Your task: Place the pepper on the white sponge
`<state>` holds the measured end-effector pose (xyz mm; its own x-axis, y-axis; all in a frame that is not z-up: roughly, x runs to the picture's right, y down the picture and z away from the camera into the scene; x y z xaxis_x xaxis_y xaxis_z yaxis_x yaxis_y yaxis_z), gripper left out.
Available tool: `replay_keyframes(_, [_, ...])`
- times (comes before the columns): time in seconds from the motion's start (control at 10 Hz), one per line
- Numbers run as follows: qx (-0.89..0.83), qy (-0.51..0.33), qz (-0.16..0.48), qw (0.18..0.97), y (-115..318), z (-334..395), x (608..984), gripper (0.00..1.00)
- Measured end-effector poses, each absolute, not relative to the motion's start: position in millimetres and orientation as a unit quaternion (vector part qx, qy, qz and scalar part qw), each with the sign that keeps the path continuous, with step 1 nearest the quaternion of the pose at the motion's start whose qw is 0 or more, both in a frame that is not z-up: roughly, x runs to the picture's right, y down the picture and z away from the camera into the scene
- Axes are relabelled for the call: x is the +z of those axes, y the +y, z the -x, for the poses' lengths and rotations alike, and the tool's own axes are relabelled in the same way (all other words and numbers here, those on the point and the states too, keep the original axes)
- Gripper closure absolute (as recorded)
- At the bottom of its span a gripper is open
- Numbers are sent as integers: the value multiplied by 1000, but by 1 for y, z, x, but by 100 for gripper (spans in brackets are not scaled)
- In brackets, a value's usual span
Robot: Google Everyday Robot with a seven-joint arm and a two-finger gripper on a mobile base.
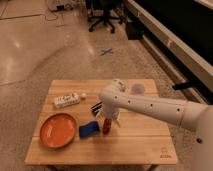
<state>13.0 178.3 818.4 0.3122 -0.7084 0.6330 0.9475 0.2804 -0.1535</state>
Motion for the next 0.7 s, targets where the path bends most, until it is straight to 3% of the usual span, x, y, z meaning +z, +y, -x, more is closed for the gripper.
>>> replay_keyframes(0.2, [-537,-224,270,767,181,-17,830,21])
replay_keyframes(0.5, [-535,-219,278,767,183,-17,842,44])
replay_keyframes(0.7, [-537,-216,281,765,184,-16,846,65])
